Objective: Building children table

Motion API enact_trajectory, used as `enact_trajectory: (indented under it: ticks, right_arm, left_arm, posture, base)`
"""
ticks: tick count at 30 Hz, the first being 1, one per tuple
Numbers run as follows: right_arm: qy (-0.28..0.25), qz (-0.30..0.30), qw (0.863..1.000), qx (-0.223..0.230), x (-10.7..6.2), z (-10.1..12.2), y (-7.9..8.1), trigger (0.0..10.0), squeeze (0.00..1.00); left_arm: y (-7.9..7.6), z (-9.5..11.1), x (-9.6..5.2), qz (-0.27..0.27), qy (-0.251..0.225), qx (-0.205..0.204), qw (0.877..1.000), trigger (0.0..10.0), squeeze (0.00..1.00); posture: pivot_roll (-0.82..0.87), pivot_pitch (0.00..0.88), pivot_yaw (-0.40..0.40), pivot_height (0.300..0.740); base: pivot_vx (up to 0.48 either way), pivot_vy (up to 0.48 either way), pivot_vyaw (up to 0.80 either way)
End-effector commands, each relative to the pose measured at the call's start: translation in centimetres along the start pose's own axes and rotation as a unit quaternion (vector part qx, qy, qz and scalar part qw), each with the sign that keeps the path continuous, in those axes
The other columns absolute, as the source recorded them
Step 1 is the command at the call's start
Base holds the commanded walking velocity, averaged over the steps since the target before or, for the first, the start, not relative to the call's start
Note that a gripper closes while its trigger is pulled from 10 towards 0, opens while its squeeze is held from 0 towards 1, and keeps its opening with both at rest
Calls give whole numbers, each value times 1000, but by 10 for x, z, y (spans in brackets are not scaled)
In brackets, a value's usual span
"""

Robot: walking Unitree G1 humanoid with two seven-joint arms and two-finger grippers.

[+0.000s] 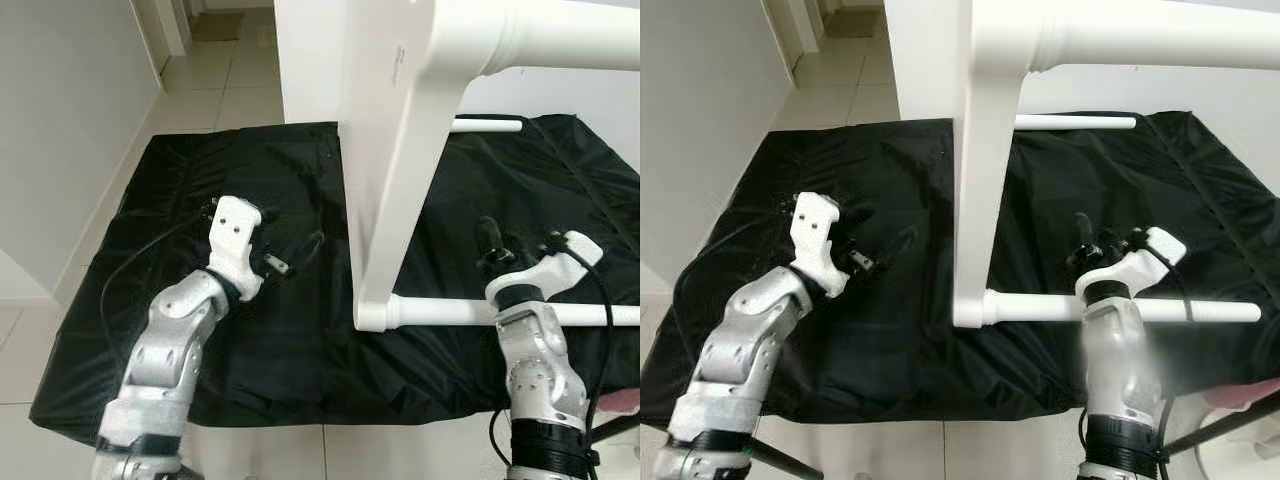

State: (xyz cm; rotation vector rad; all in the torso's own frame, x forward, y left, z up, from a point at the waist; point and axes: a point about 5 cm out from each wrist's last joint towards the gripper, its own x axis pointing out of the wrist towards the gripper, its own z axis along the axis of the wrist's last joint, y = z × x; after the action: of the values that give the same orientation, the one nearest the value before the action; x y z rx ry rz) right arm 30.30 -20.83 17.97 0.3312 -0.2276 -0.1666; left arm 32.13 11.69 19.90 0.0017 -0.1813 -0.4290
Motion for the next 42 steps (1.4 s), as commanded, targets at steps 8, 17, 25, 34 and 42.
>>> enact_trajectory:
  ticks: [8, 17, 25, 34, 42]
  right_arm:
    - [-9, -10, 994, -110, 2, -7, 18, 10000, 0]
    - [-38, -34, 982, -184, 6, -9, 23, 10000, 0]
    - [-28, -20, 984, -177, -8, -22, 20, 10000, 0]
    - [-46, -15, 981, -188, -31, -37, 16, 10000, 0]
    - [-17, 6, 985, -169, -47, -50, 23, 10000, 0]
  left_arm:
    - [14, -14, -1, 86, 16, -25, 996, 10000, 0]
    - [17, -22, 3, 125, 9, -60, 990, 10000, 0]
    - [12, -32, -2, 121, 7, -45, 992, 10000, 0]
    - [-3, -50, -18, 95, -24, -57, 994, 10000, 0]
    - [-10, -52, -33, 83, -16, -43, 995, 10000, 0]
  posture:
    - [-33, 38, 10, 740]
    - [-51, 31, 2, 740]
    - [-64, 24, 16, 740]
    - [-74, 29, 51, 740]
    - [-56, 51, 51, 740]
  base:
    - [0, 0, 0]
    - [0, 0, 0]
    - [0, 0, 0]
    - [0, 0, 0]
    - [0, 0, 0]
